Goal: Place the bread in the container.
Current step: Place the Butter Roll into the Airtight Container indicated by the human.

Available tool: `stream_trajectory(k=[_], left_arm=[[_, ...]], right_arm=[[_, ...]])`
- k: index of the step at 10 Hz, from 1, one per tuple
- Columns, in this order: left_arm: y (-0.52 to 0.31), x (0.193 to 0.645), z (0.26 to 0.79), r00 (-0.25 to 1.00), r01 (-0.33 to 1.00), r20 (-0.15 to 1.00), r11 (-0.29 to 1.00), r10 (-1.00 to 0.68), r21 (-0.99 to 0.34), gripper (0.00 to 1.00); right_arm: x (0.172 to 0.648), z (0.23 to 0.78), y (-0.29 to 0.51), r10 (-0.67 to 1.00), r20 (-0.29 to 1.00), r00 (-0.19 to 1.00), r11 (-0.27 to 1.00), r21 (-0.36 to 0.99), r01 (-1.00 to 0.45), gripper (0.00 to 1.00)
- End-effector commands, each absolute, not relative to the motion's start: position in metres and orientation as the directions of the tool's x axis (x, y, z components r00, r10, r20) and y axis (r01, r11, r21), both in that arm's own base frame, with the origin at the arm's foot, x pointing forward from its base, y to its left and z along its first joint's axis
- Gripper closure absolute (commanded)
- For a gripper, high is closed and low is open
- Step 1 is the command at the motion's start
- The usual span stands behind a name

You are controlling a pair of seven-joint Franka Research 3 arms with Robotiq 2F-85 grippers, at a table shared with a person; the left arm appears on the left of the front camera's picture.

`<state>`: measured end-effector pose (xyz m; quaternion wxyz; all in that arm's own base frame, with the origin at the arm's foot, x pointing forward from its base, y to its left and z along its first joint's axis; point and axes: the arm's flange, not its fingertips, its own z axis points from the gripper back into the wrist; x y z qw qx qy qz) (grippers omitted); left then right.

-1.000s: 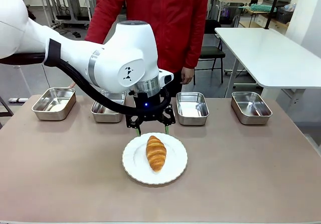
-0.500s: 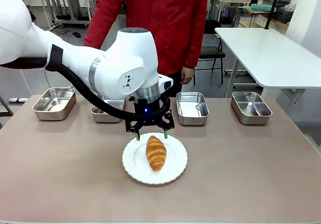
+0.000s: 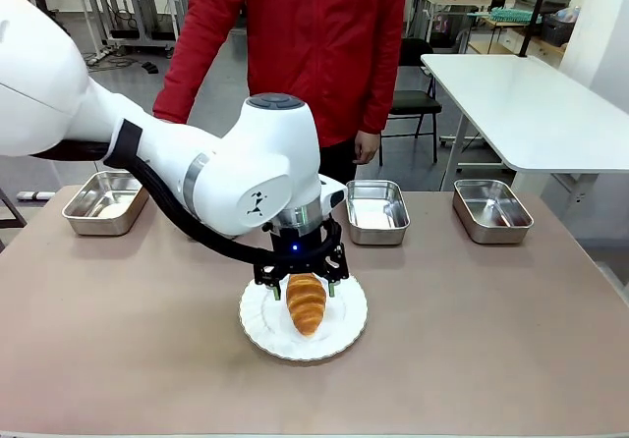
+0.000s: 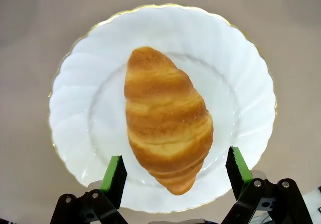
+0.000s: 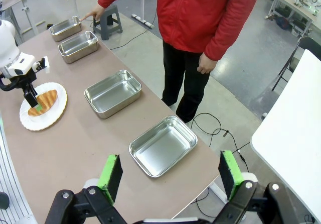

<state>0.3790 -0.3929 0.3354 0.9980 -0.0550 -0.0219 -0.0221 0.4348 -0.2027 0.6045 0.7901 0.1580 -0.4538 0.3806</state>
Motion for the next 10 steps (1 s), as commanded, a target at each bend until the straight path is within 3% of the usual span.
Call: stream_trajectory(k=[1, 10], left_arm=[[-0.402, 0.38, 0.33, 0.996, 0.02, 0.089, 0.997, -0.013, -0.076, 0.0], [-0.412, 0.394, 0.309, 0.99, -0.048, 0.13, 0.999, 0.05, -0.023, 0.0]], right_arm=[[0.434, 0.606, -0.201, 0.459, 0.838, 0.295, 0.658, -0.097, -0.747, 0.0], [0.434, 0.606, -0.201, 0.459, 0.838, 0.295, 0.658, -0.097, -0.747, 0.0]])
